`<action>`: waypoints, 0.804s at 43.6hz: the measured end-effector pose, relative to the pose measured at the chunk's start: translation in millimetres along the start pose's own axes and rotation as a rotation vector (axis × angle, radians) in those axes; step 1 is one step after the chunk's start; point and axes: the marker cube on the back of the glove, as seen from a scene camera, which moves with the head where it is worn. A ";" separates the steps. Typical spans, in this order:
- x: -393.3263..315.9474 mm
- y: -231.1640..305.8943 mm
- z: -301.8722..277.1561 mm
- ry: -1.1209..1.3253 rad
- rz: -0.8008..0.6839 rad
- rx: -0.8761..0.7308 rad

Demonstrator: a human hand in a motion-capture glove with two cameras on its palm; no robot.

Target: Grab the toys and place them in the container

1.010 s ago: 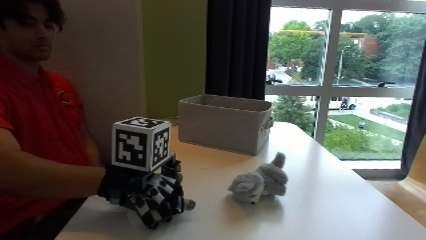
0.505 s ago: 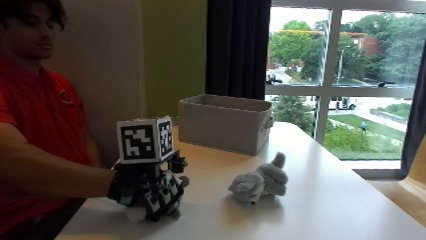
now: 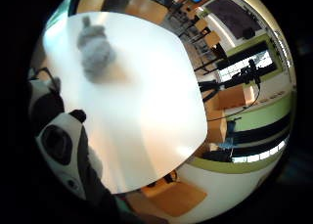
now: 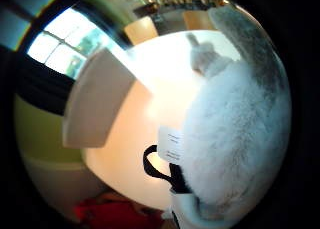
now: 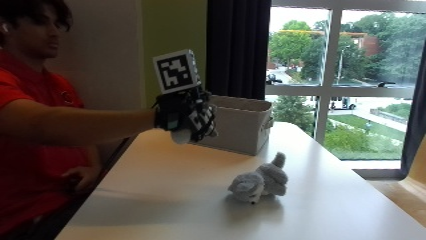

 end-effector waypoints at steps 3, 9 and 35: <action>-28.6 -18.1 -22.7 -0.027 -0.036 0.021; -108.4 -44.7 -64.2 -0.155 -0.132 0.067; -305.5 -98.9 -103.0 -0.025 -0.351 0.131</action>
